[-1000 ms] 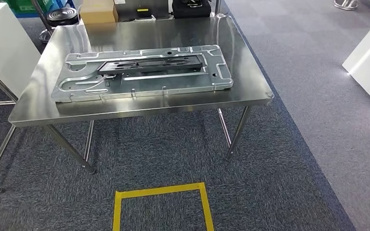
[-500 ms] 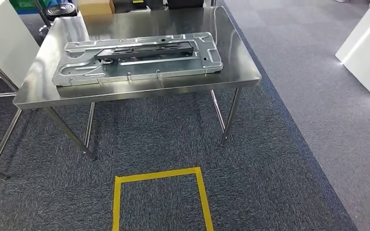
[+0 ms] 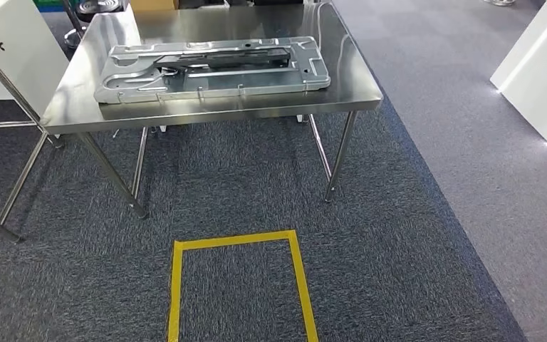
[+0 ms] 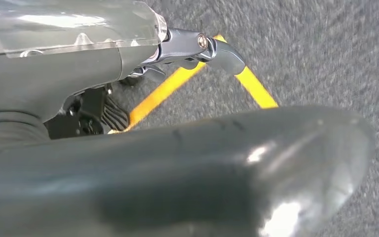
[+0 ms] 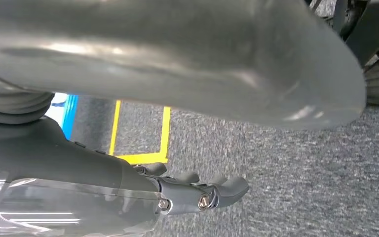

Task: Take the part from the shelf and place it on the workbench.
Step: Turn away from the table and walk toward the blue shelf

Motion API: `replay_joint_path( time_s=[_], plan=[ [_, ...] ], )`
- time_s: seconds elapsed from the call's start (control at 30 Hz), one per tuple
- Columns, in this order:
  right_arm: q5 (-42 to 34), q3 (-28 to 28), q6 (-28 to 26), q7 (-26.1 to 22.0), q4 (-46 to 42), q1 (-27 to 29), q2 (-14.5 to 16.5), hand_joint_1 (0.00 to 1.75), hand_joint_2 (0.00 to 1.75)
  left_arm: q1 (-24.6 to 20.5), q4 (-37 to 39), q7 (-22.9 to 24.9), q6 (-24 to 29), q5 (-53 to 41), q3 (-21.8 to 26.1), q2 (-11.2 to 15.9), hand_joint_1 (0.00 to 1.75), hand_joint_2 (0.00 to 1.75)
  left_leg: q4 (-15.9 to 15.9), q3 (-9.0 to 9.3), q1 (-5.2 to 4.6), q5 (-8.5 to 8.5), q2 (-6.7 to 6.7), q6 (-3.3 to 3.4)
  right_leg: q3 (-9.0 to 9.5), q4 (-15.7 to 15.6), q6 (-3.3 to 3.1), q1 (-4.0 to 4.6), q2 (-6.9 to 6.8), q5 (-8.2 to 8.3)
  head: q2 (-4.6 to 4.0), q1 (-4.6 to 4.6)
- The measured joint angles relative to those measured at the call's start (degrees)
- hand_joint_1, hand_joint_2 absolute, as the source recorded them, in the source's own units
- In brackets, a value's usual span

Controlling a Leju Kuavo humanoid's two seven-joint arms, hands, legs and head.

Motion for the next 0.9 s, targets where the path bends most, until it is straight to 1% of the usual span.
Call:
replay_joint_path(
  time_s=[0.03,0.1,0.13,0.17,0.2,0.23,0.27,0.3,0.33,0.37,0.4,0.43,0.47,0.5,0.53,0.57,0.6,0.63,0.67,0.7,0.73,0.77,0.8,0.83,0.87,0.9],
  plan=[
    [0.0,0.0,0.0,-0.1,0.0,0.1,-0.1,0.0,0.0,0.0,0.0,0.0,0.0,0.0,0.0,0.0,0.0,0.0,-0.1,-0.73,0.06,0.78,0.13,0.41,-0.59,1.7,0.28,-0.09,0.12,-2.29,0.0,0.0],
    [0.0,0.0,0.0,-0.3,0.0,0.1,-0.1,0.0,0.0,0.0,0.0,-0.2,0.0,0.0,0.0,0.0,0.0,0.0,-0.1,-2.53,-0.02,2.2,0.24,0.88,-2.01,7.8,0.66,-0.27,0.24,-8.62,0.0,-0.01],
    [0.0,0.0,0.0,-0.4,0.0,0.1,-0.1,0.0,0.0,0.0,0.0,-0.2,0.0,0.0,0.0,0.0,0.0,0.0,0.0,-3.51,-0.1,2.94,0.24,0.94,-2.48,11.3,0.8,-0.34,0.25,-10.65,0.0,-0.01],
    [-0.1,0.0,0.0,-0.5,0.0,0.2,-0.1,0.0,0.0,0.0,0.0,-0.2,0.0,0.0,0.0,0.0,0.0,0.0,0.1,-4.54,-0.18,3.65,0.24,0.92,-2.45,13.8,0.89,-0.37,0.26,-11.21,0.0,-0.01],
    [-0.1,0.0,0.0,-0.7,0.1,0.2,-0.1,0.0,0.0,0.0,0.0,-0.3,0.0,0.0,0.0,0.0,0.0,0.0,0.3,-5.59,-0.23,4.3,0.25,0.84,-1.67,14.8,0.89,-0.38,0.26,-10.32,0.0,-0.01],
    [-0.1,0.0,0.0,-0.8,0.1,0.2,-0.2,0.0,0.0,0.0,0.0,-0.3,0.0,0.0,0.0,0.0,0.0,0.0,0.5,-6.61,-0.28,4.91,0.25,0.73,0.03,13.9,0.77,-0.38,0.27,-8.56,0.0,-0.01],
    [-0.2,0.0,0.0,-0.9,0.1,0.2,-0.2,0.0,0.0,0.0,0.0,-0.3,0.0,0.0,0.0,0.0,0.0,0.0,0.7,-7.53,-0.32,5.49,0.25,0.61,2.69,11.1,0.5,-0.31,0.28,-6.95,0.0,-0.01],
    [-0.2,0.0,0.0,-1.0,0.1,0.1,-0.3,0.0,0.0,0.0,0.1,-0.4,0.0,0.0,0.0,-0.1,0.0,0.0,0.9,-8.25,-0.43,5.98,0.23,0.45,6.17,7.0,0.09,-0.15,0.29,-6.24,0.0,-0.01],
    [-0.2,0.0,0.0,-1.1,0.1,0.1,-0.4,0.0,0.0,0.0,0.1,-0.4,0.0,0.0,0.0,-0.1,0.0,0.0,1.1,-8.76,-0.53,6.44,0.23,0.23,9.6,2.3,-0.37,0.0,0.26,-6.58,0.0,-0.01],
    [-0.2,0.0,0.0,-1.2,0.1,0.0,-0.5,0.0,0.0,0.0,0.1,-0.5,0.0,0.0,0.1,-0.2,0.0,0.0,1.2,-9.1,-0.6,6.92,0.25,-0.03,12.12,-1.5,-0.77,0.17,0.24,-7.45,0.0,-0.01],
    [-0.2,0.0,0.0,-1.3,0.1,0.0,-0.6,0.0,0.0,-0.1,0.1,-0.5,0.0,0.0,0.1,-0.2,0.0,0.0,1.3,-9.29,-0.62,7.36,0.29,-0.35,13.56,-4.0,-1.12,0.34,0.24,-8.25,0.0,-0.01],
    [-0.2,0.0,0.1,-1.4,0.1,0.1,-0.6,0.0,0.0,0.0,0.1,-0.6,0.0,0.0,0.1,-0.2,0.0,0.0,1.2,-9.41,-0.6,7.86,0.36,-0.71,13.85,-5.1,-1.44,0.34,0.24,-8.49,0.0,-0.01],
    [-0.3,0.0,0.1,-1.4,0.1,0.1,-0.6,0.0,0.0,0.0,0.1,-0.6,0.0,0.0,0.1,-0.2,0.0,0.0,1.3,-9.59,-0.49,8.04,0.31,-1.06,13.58,-5.3,-1.75,0.28,0.2,-8.14,0.0,-0.01],
    [-0.3,0.0,0.1,-1.4,0.1,0.2,-0.6,0.0,0.0,0.0,0.1,-0.6,0.0,0.0,0.1,-0.2,0.0,0.0,1.8,-9.91,-0.39,7.43,0.17,-1.38,13.3,-5.4,-2.16,0.17,0.16,-7.64,0.0,-0.01],
    [-0.3,0.0,0.1,-1.4,0.1,0.2,-0.6,0.0,0.0,0.1,0.1,-0.6,0.0,0.0,0.1,-0.2,0.0,0.0,3.4,-10.53,-0.28,5.87,-0.02,-1.68,12.96,-5.5,-2.49,0.03,0.08,-7.1,0.0,-0.01],
    [-0.4,0.0,0.0,-1.4,0.1,0.3,-0.6,0.0,0.0,0.2,0.1,-0.6,0.0,0.0,0.1,-0.2,0.0,0.0,6.0,-11.46,-0.09,3.59,-0.21,-1.95,12.56,-5.6,-2.72,-0.03,-0.02,-6.63,0.0,-0.01],
    [-0.4,0.0,0.0,-1.3,0.2,0.4,-0.6,0.0,0.0,0.2,0.1,-0.7,0.0,0.0,0.1,-0.2,0.0,0.0,9.7,-12.66,0.05,0.96,-0.29,-2.23,12.05,-5.5,-2.86,-0.01,-0.05,-6.26,0.0,-0.01],
    [-0.5,0.0,0.0,-1.3,0.2,0.4,-0.6,0.0,0.0,0.3,0.1,-0.7,0.1,0.0,0.1,-0.2,0.0,0.0,13.6,-13.82,0.2,-1.14,-0.31,-2.52,11.52,-5.4,-2.88,0.03,-0.08,-5.91,0.0,-0.01],
    [-0.5,-0.1,0.0,-1.4,0.2,0.5,-0.6,0.0,0.0,0.3,0.1,-0.7,0.1,0.0,0.1,-0.2,0.0,0.0,16.6,-14.47,0.34,-2.11,-0.3,-2.78,10.99,-5.3,-2.84,0.04,-0.1,-5.64,0.0,-0.01],
    [-0.6,-0.1,0.0,-1.4,0.2,0.5,-0.6,0.0,0.0,0.3,0.1,-0.7,0.1,0.0,0.1,-0.1,0.0,0.0,17.9,-14.25,0.47,-2.0,-0.29,-3.01,10.49,-5.0,-2.74,0.03,-0.09,-5.43,0.0,-0.01],
    [-0.8,-0.2,0.0,-1.5,0.2,0.6,-0.6,0.0,0.0,0.4,0.1,-0.7,0.1,0.0,0.1,-0.1,0.0,0.0,16.7,-12.89,0.58,-0.84,-0.29,-3.15,10.1,-4.7,-2.63,-0.02,-0.08,-5.33,0.0,-0.01],
    [-0.9,-0.3,0.0,-1.6,0.2,0.6,-0.6,0.0,0.0,0.4,0.1,-0.7,0.1,0.0,0.1,-0.1,0.0,0.0,13.5,-10.52,0.7,0.8,-0.29,-3.21,9.77,-4.3,-2.47,-0.09,-0.06,-5.32,0.0,-0.01],
    [-0.9,-0.3,0.1,-1.8,0.2,0.6,-0.6,0.0,0.0,0.4,0.1,-0.7,0.1,0.0,0.1,-0.1,0.0,0.0,9.3,-7.82,0.77,1.86,-0.29,-3.14,9.49,-3.9,-2.27,-0.13,-0.06,-5.39,0.0,-0.01],
    [-1.0,-0.4,0.1,-2.0,0.2,0.6,-0.6,0.0,0.0,0.3,0.1,-0.7,0.1,0.0,0.1,0.0,0.0,0.0,5.6,-5.48,0.72,2.42,-0.31,-2.95,9.19,-3.5,-2.02,-0.1,-0.06,-5.49,0.0,-0.01],
    [-1.1,-0.5,0.2,-2.2,0.2,0.6,-0.6,0.0,0.0,0.3,0.1,-0.8,0.1,0.0,0.1,0.0,0.0,0.0,3.0,-3.95,0.66,2.42,-0.31,-2.66,8.93,-3.2,-1.7,-0.03,-0.07,-5.56,0.0,-0.01],
    [-1.1,-0.5,0.2,-2.5,0.2,0.6,-0.6,0.0,0.0,0.3,0.1,-0.8,0.0,0.0,0.1,0.0,0.0,0.0,1.8,-3.34,0.55,2.03,-0.32,-2.31,8.71,-3.0,-1.38,0.04,-0.08,-5.56,0.0,-0.01]
  ],
)
